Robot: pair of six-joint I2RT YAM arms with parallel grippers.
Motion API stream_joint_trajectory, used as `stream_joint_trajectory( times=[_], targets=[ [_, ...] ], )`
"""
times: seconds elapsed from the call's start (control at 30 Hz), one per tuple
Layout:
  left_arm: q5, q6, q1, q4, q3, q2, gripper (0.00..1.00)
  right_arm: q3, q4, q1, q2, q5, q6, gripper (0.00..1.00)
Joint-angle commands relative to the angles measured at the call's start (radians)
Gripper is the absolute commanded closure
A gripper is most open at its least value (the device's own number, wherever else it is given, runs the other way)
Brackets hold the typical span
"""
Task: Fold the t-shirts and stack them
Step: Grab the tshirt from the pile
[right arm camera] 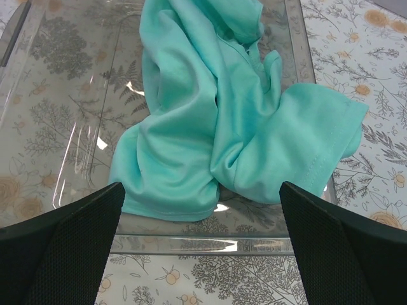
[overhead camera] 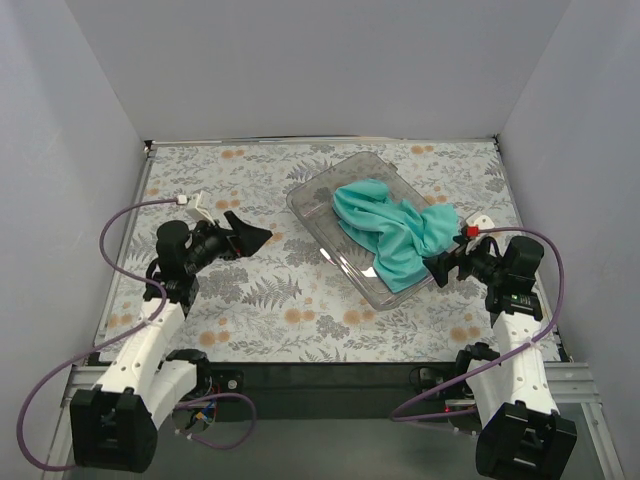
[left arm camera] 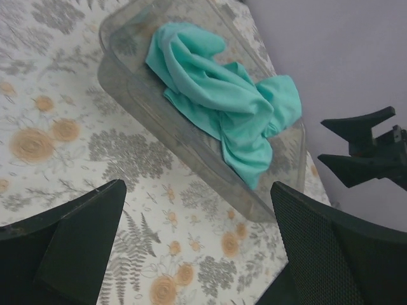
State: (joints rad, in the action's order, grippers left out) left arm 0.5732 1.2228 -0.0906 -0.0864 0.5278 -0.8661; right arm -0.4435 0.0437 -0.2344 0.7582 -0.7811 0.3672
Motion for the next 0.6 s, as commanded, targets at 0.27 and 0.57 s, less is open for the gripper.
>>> stream_joint_trajectory(
  times=[0.27, 0.57],
  targets=[
    [-0.188, 0.375, -0.374, -0.036, 0.361, -0.476, 0.11, -0.078, 0.032, -0.005, -0.007, 0.117, 0.026, 0.02],
    [-0.400, 0.515, -0.593, 0.264, 0.822, -0.998, 0.51, -0.089, 0.024, -0.006, -0.003, 0.187, -0.017, 0.02]
  ],
)
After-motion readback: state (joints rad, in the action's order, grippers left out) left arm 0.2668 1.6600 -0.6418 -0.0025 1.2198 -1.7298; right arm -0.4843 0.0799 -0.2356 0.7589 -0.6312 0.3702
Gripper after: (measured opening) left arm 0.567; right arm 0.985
